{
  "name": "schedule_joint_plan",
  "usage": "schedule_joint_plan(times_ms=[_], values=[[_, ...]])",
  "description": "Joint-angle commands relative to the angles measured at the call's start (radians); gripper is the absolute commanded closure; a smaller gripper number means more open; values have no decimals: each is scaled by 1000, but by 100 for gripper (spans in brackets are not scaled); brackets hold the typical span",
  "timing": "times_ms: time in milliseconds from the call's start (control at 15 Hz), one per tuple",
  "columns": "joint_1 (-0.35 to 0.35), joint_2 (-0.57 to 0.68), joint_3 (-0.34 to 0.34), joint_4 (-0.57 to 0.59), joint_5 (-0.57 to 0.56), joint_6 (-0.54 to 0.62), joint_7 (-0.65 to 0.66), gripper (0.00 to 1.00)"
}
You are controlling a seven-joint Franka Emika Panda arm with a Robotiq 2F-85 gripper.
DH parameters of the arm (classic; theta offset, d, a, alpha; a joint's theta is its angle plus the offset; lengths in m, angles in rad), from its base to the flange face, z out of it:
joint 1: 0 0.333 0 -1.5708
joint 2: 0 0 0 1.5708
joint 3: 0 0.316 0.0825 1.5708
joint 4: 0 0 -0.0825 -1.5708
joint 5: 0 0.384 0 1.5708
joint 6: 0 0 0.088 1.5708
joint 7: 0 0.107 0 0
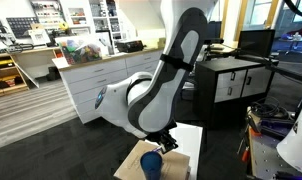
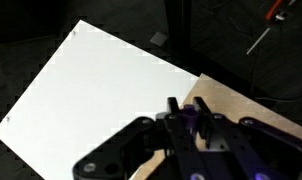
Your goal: Remove the marker from the cup and put it on the book
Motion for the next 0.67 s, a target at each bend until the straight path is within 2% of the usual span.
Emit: schedule_joint_plan(times_ms=[0, 533, 600], values=[[-7, -46, -7, -75, -19, 68, 29, 94], [5, -55, -14, -133, -38, 134, 41, 94], [7, -56, -10, -138, -36, 134, 40, 76]])
